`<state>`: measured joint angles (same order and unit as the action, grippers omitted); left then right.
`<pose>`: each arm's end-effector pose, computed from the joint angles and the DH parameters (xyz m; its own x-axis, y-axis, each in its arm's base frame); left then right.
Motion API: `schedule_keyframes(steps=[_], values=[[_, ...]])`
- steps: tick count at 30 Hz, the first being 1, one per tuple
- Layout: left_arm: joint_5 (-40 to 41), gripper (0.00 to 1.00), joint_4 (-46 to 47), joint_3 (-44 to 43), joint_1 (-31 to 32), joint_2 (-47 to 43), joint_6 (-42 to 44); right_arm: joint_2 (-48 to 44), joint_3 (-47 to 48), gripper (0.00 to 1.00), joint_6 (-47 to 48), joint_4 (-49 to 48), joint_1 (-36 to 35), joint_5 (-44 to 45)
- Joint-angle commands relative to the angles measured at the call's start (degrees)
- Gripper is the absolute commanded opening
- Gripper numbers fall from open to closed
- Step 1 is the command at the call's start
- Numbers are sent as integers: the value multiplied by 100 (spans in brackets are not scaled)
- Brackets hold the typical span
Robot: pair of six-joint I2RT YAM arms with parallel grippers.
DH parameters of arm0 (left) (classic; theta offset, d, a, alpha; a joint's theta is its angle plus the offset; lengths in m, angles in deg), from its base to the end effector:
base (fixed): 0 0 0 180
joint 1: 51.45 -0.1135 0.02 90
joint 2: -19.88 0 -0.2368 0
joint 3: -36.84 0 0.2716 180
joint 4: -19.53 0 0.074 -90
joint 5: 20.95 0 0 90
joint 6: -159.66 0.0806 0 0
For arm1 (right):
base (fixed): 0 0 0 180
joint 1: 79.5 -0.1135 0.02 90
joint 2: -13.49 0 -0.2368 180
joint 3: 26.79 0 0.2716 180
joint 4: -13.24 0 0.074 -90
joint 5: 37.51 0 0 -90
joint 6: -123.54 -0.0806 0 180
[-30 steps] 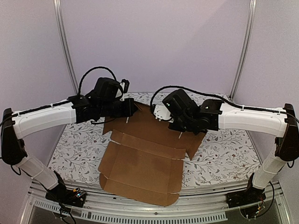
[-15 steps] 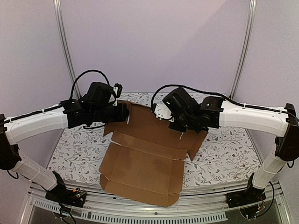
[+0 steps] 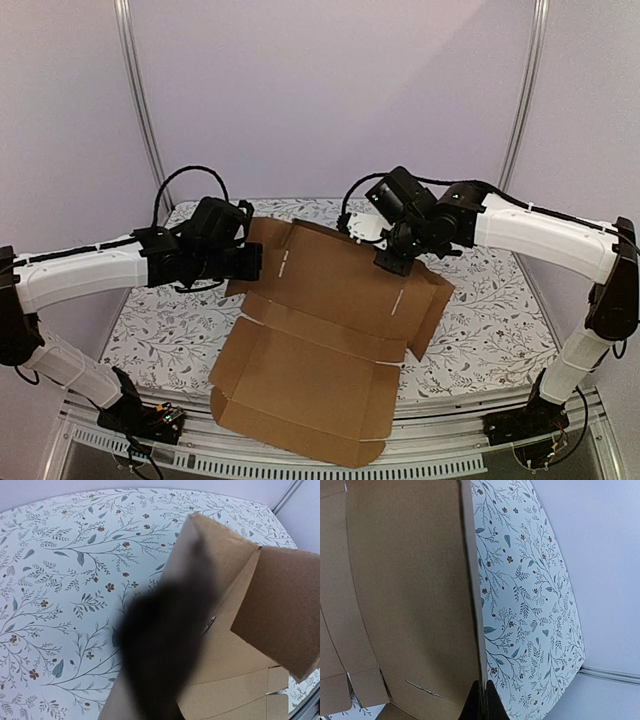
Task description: Fold the paper box
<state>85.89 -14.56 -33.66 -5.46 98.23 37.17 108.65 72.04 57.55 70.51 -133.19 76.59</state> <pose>0.2625 -0.2381 0.2073 -0.6810 -0.0350 -0.7314 0.2049 0.9498 -0.2362 0.2633 0.3028 0.2479 -0.1945 -0.8919 -0.4083 -0.7348 0.4082 -0.5417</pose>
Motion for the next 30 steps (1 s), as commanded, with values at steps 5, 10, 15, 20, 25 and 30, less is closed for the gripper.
schedule_keyframes(steps=[5,10,15,20,25,30], values=[[127,0,55,237,-82,294,185,737,569,0,-221,234,227,-478],[111,0,-51,395,-124,428,193,1191,780,0,-204,213,427,-204],[58,0,-296,489,-152,521,153,1553,979,0,-197,202,531,-122],[94,0,-406,654,-204,629,131,1744,979,0,-168,198,558,-188],[163,0,-463,752,-313,828,77,1752,900,0,-204,198,557,-289],[19,0,-336,814,-431,1207,97,1735,850,0,-243,215,558,-355]])
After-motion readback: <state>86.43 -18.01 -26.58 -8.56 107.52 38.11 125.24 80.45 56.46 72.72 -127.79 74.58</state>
